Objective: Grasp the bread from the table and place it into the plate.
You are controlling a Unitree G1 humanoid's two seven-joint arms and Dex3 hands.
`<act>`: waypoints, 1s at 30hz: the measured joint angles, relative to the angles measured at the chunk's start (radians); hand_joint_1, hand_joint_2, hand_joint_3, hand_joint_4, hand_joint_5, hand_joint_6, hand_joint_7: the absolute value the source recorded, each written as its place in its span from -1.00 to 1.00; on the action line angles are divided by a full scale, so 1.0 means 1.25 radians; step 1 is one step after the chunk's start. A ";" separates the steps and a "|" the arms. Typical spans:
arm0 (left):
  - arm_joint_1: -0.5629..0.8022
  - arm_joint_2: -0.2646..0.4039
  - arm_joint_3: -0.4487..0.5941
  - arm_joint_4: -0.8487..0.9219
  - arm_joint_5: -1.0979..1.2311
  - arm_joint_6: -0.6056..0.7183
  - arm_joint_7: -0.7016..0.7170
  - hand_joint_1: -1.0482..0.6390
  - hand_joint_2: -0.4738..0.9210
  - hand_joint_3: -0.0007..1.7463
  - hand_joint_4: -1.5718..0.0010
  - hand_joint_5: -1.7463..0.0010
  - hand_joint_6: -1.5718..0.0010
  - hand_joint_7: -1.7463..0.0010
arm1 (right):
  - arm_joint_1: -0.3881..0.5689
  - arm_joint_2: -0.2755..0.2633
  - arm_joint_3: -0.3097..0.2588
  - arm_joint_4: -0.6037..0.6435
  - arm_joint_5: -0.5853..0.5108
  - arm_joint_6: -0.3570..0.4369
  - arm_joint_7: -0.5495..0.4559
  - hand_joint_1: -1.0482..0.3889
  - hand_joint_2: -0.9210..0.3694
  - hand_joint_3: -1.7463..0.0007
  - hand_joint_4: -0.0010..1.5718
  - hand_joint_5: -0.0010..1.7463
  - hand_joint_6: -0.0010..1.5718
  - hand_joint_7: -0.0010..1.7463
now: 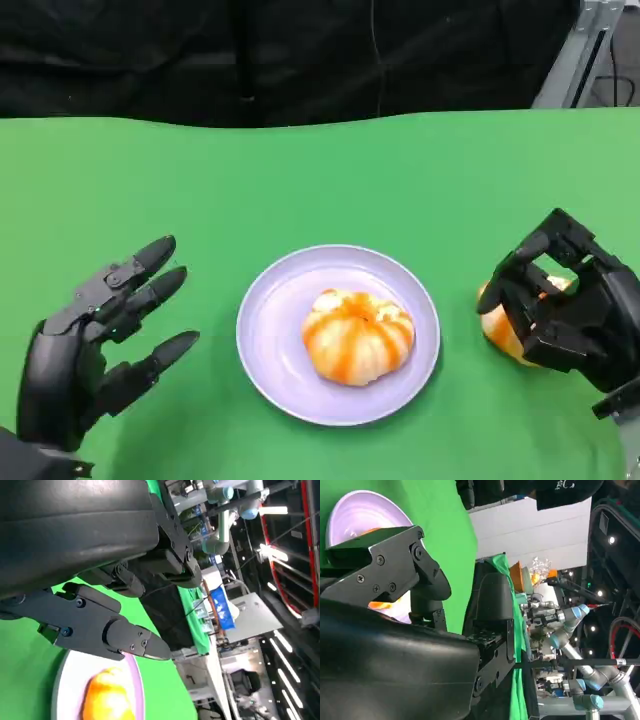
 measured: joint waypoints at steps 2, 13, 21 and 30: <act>0.000 -0.005 0.002 0.001 -0.021 0.008 -0.026 0.34 1.00 -0.63 0.07 0.97 0.01 0.94 | 0.000 0.000 0.000 0.000 0.000 -0.001 0.000 0.70 -0.61 -0.36 -0.36 1.00 -0.59 0.95; -0.008 -0.024 0.029 0.028 -0.048 0.016 -0.081 0.40 1.00 -0.52 -0.05 0.96 -0.18 0.93 | 0.000 0.000 -0.001 0.001 0.000 -0.001 0.000 0.69 -0.60 -0.37 -0.34 1.00 -0.58 0.95; -0.015 -0.029 0.051 0.044 -0.033 0.015 -0.078 0.20 1.00 -0.48 -0.46 0.50 -0.57 0.80 | 0.000 0.000 0.000 0.001 0.000 -0.001 -0.002 0.70 -0.59 -0.39 -0.35 1.00 -0.59 0.96; -0.012 -0.038 0.061 -0.003 -0.034 0.074 -0.076 0.19 1.00 -0.45 -0.16 -0.43 -0.40 0.14 | 0.000 0.000 0.000 0.001 0.000 -0.001 -0.002 0.70 -0.58 -0.41 -0.33 1.00 -0.59 0.97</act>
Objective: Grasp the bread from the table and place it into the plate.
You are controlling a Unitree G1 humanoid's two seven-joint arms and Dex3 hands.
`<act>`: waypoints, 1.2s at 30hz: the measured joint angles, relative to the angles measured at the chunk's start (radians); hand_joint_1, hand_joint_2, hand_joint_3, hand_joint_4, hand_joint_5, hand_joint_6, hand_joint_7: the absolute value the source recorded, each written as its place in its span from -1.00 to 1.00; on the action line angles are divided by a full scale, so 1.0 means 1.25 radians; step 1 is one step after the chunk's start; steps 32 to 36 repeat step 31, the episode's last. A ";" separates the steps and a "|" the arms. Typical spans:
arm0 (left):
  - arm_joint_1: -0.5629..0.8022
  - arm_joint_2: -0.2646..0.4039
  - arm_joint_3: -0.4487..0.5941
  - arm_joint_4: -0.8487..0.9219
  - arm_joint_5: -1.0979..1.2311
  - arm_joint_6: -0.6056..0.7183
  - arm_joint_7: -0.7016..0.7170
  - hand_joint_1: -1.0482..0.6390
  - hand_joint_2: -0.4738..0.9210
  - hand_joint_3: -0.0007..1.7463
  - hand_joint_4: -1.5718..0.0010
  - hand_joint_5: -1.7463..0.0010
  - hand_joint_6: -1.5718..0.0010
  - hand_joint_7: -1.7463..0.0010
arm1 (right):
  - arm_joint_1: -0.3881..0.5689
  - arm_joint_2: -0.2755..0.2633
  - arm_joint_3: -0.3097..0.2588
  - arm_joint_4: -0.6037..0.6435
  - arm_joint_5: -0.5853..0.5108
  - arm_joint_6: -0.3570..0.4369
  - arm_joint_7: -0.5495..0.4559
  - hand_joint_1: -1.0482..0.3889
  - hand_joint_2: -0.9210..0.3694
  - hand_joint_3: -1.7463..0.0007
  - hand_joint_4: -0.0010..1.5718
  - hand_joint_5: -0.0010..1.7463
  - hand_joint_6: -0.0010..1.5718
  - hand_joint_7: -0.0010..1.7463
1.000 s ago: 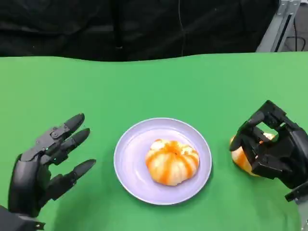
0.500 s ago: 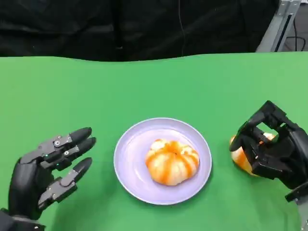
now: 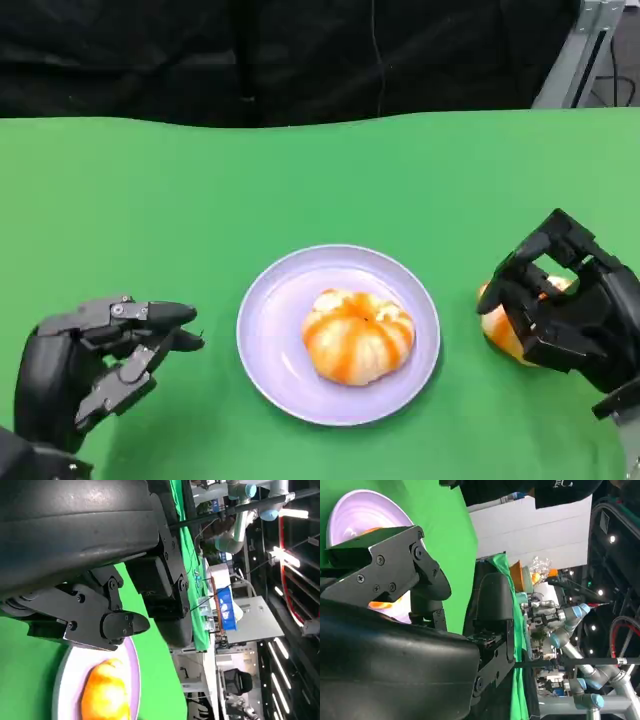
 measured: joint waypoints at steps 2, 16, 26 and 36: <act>0.001 -0.002 0.000 -0.017 0.000 0.009 0.004 0.20 1.00 -0.44 -0.16 -0.45 -0.37 0.09 | 0.000 0.000 0.000 0.000 0.000 0.000 0.000 0.70 -0.58 -0.41 -0.33 1.00 -0.59 0.97; 0.021 -0.019 -0.004 -0.055 0.017 0.025 0.004 0.23 1.00 -0.40 -0.14 -0.60 -0.26 -0.15 | 0.000 0.000 0.000 0.000 -0.002 0.000 -0.005 0.70 -0.58 -0.41 -0.36 1.00 -0.60 0.97; 0.025 -0.019 -0.011 -0.077 0.017 0.036 0.004 0.22 1.00 -0.40 -0.12 -0.60 -0.22 -0.20 | 0.000 0.000 0.000 0.000 -0.005 -0.005 -0.004 0.71 -0.59 -0.40 -0.35 1.00 -0.59 0.96; 0.030 -0.019 -0.011 -0.085 0.017 0.045 0.004 0.22 1.00 -0.40 -0.13 -0.60 -0.22 -0.20 | 0.000 0.000 0.000 0.001 -0.005 -0.005 0.001 0.70 -0.59 -0.40 -0.35 1.00 -0.59 0.96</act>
